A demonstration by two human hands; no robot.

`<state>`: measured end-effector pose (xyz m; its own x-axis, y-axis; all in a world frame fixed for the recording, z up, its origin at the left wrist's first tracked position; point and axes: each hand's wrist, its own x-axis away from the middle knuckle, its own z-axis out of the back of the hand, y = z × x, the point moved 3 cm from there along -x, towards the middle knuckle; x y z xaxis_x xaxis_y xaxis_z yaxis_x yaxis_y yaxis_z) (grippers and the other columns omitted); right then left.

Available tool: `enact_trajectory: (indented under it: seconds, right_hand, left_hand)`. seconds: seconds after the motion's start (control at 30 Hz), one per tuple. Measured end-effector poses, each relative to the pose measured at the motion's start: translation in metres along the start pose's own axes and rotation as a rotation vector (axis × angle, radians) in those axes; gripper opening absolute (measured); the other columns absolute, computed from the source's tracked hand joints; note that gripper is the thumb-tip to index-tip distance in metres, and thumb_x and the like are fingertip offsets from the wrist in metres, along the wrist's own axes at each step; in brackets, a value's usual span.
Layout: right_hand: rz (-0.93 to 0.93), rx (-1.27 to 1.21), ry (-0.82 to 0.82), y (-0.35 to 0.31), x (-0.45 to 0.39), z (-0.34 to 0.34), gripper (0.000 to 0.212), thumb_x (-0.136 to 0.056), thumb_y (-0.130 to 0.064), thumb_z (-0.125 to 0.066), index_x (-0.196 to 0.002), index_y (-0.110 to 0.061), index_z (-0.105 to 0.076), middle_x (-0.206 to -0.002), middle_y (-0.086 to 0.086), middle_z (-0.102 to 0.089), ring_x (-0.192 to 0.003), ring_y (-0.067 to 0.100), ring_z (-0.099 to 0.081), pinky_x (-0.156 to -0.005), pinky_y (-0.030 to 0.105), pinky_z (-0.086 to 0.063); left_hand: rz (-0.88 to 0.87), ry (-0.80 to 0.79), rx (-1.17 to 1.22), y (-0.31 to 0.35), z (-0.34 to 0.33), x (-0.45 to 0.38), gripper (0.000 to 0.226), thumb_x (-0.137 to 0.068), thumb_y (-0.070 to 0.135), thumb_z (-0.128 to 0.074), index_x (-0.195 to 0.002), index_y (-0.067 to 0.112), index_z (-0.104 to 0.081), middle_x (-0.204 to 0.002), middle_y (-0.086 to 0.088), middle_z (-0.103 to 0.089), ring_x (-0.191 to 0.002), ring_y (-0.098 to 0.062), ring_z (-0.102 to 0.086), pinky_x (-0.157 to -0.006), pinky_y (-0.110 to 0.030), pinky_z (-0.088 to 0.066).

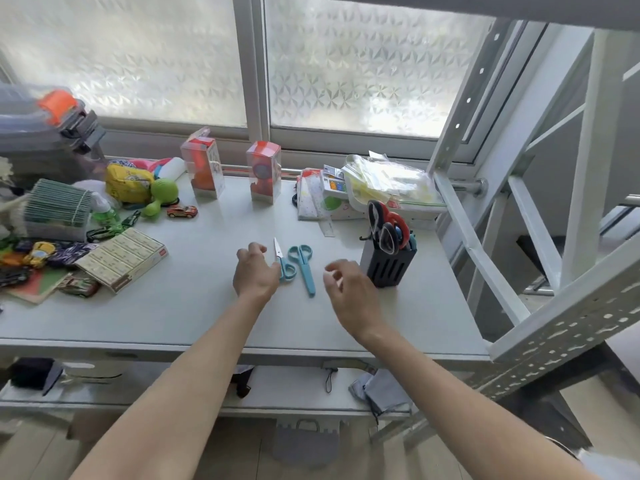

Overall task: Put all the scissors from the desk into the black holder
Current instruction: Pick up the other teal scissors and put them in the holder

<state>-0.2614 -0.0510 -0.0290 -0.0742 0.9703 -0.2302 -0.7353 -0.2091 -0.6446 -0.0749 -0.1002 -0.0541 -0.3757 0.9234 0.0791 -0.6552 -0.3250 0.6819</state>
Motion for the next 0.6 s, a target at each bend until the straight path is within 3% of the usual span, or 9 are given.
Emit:
enact_trajectory:
  seconds: [0.1,0.27,0.47,0.6]
  right_hand:
    - [-0.039,0.142,-0.140,-0.018,-0.042,-0.026,0.032,-0.098,-0.027,-0.048,-0.128,-0.017,-0.053,-0.122,0.008,-0.054,-0.101,0.027,-0.061,-0.083,0.035,-0.048]
    - [-0.104,0.396,-0.302,-0.028,-0.089,-0.050,0.041,-0.098,-0.024,-0.048,-0.138,-0.017,-0.045,-0.131,0.013,-0.047,-0.114,0.033,-0.055,-0.089,0.040,-0.046]
    - [-0.125,0.509,-0.449,-0.026,-0.098,-0.058,0.038,-0.093,-0.013,-0.049,-0.130,-0.016,-0.050,-0.131,0.014,-0.039,-0.112,0.034,-0.056,-0.088,0.037,-0.047]
    - [-0.127,0.549,-0.486,-0.026,-0.084,-0.045,0.040,-0.091,-0.017,-0.056,-0.129,-0.011,-0.044,-0.127,0.019,-0.042,-0.108,0.035,-0.055,-0.082,0.034,-0.043]
  left_hand:
    - [-0.062,-0.084,-0.044,-0.003,-0.001,-0.004,0.059,-0.083,0.034,-0.069,-0.136,0.019,-0.048,-0.133,-0.015,-0.044,-0.116,-0.031,-0.058,-0.097,-0.036,-0.045]
    - [-0.174,-0.152,-0.110,-0.005,-0.002,0.000,0.066,-0.081,0.041,-0.070,-0.142,0.026,-0.047,-0.132,-0.010,-0.042,-0.118,-0.027,-0.056,-0.098,-0.035,-0.045]
    - [-0.257,-0.177,-0.177,-0.010,-0.002,0.005,0.060,-0.081,0.041,-0.069,-0.136,0.023,-0.053,-0.129,-0.005,-0.044,-0.113,-0.024,-0.058,-0.092,-0.032,-0.046]
    - [-0.280,-0.180,-0.177,-0.009,-0.002,0.009,0.053,-0.082,0.038,-0.069,-0.131,0.020,-0.056,-0.124,-0.007,-0.047,-0.109,-0.025,-0.059,-0.092,-0.032,-0.046]
